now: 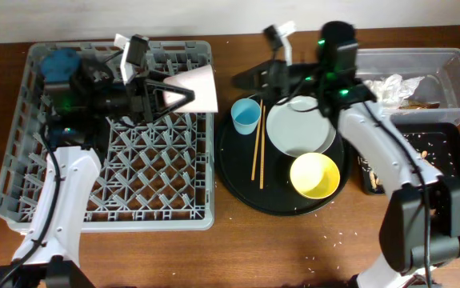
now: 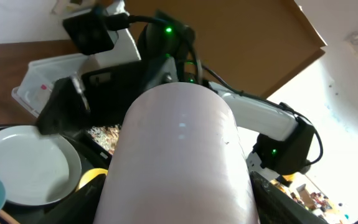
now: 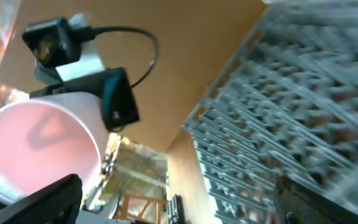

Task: Sort waste into correct bins and load items into the dishwasher rack
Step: 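Lower the pink cup upside down into the rack with left gripper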

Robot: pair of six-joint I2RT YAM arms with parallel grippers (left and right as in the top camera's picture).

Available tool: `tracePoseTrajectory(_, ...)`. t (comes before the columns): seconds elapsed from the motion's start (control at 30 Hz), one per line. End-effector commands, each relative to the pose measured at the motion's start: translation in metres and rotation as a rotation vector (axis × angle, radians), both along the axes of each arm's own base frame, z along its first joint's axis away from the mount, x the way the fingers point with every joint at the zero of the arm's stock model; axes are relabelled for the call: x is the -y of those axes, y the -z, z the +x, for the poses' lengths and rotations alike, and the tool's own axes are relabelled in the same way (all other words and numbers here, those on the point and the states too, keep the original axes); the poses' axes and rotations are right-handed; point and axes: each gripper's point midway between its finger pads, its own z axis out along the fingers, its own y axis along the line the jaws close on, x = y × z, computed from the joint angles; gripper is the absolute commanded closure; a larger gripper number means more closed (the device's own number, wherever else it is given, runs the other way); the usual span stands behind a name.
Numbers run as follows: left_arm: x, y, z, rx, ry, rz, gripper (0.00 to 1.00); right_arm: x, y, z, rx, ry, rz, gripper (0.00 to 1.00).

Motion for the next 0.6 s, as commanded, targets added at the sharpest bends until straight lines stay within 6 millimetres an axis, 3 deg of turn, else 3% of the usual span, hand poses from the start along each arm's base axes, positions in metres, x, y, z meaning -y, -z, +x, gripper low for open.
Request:
tracePoseTrajectory(0.0, -0.008, -0.005, 0.010, 0.002, -0.072, 0.001, 0.54, 0.032, 0.022, 0.016, 0.022, 0.095, -0.059, 0.01)
tracePoseTrajectory(0.07, -0.015, 0.006, 0.040, -0.079, -0.251, 0.011, 0.54, 0.053, 0.061, 0.037, -0.019, 0.277, -0.233, 0.01)
tracePoseTrajectory(0.1, -0.025, 0.027, 0.060, -0.192, -0.401, 0.045, 0.54, 0.059, 0.076, 0.036, -0.049, 0.325, -0.318, 0.01)
tracePoseTrajectory(0.2, -0.035, 0.061, 0.065, -0.286, -0.501, 0.158, 0.55, 0.080, 0.079, 0.023, -0.054, 0.402, -0.504, 0.02)
tracePoseTrajectory(0.33, -0.052, 0.092, 0.061, -0.363, -0.612, 0.356, 0.55, 0.112, 0.073, 0.006, -0.075, 0.469, -0.745, 0.02)
tracePoseTrajectory(0.4, -0.065, 0.103, 0.051, -0.381, -0.687, 0.557, 0.55, 0.137, 0.067, -0.005, -0.105, 0.515, -0.908, 0.02)
tracePoseTrajectory(0.5, -0.080, 0.097, 0.034, -0.327, -0.761, 0.835, 0.55, 0.145, 0.065, -0.014, -0.100, 0.494, -0.972, 0.01)
tracePoseTrajectory(0.57, -0.087, 0.090, 0.008, -0.298, -0.776, 1.058, 0.55, 0.143, 0.065, -0.015, -0.104, 0.488, -0.965, 0.02)
